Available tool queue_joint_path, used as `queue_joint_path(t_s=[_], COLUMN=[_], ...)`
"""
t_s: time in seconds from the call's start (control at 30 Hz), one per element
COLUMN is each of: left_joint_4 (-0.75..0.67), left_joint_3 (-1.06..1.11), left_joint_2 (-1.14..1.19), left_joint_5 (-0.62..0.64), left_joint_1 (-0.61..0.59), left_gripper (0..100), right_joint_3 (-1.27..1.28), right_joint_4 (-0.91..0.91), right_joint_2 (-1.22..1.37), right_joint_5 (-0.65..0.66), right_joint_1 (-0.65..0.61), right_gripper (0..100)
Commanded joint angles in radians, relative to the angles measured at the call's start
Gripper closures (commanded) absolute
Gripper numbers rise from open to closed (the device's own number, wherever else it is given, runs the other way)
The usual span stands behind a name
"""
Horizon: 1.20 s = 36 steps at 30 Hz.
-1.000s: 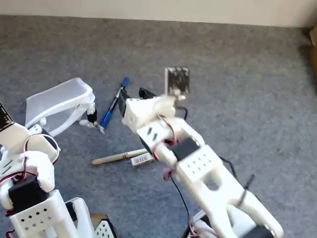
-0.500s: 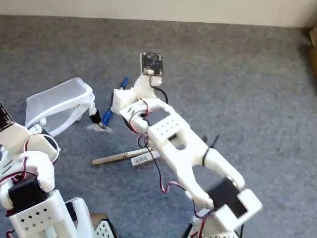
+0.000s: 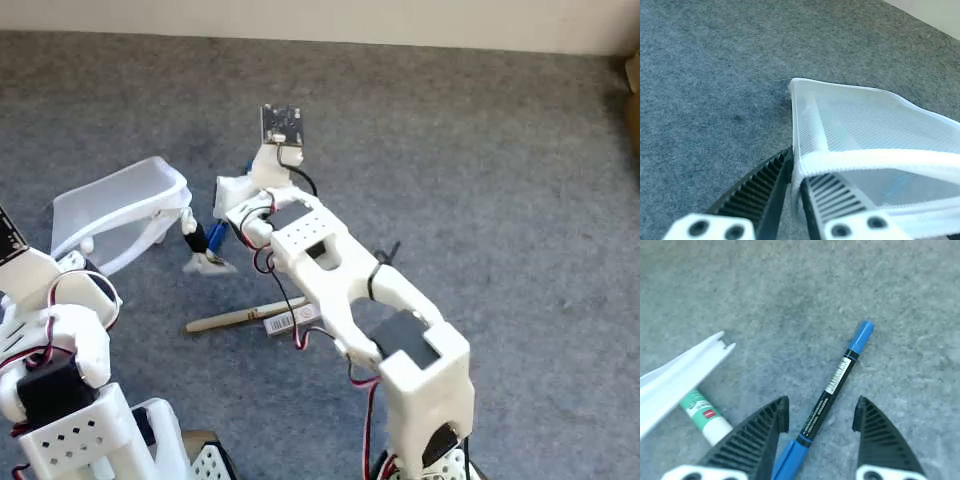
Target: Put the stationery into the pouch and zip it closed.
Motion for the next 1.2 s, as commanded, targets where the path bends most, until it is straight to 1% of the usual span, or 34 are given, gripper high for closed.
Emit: queue_joint_path(t_s=[0.0,0.27,0.4,0.57,0.67,0.77,0.87,1.17], left_joint_4=[-0.025,-0.025,-0.025,-0.025,-0.023,-0.021,-0.021,-0.020], left_joint_3=[-0.030,-0.030,-0.030,-0.030,-0.030,-0.030,-0.030,-0.030], left_joint_2=[0.005,0.005,0.005,0.005,0.005,0.005,0.005,0.005], left_joint_5=[0.014,0.014,0.014,0.012,0.012,0.011,0.011,0.011], left_joint_1=[-0.002,-0.002,-0.002,-0.002,-0.002,-0.002,-0.002,-0.002], left_gripper=[99,99,99,99,99,99,99,99], right_joint_3=[-0.139,-0.390,-0.487,-0.559,-0.596,-0.654,-0.696,-0.707], right_joint_4=[-0.001,0.002,0.002,0.007,0.094,0.228,0.309,0.423], right_joint_2=[0.050,0.303,0.412,0.506,0.518,0.519,0.521,0.515], right_joint_5=[-0.006,-0.002,0.100,0.164,0.181,0.180,0.180,0.187], right_joint_1=[0.042,0.067,0.064,0.065,0.067,0.062,0.062,0.065], right_gripper=[80.0,80.0,80.0,80.0,80.7,87.9,94.0,95.0])
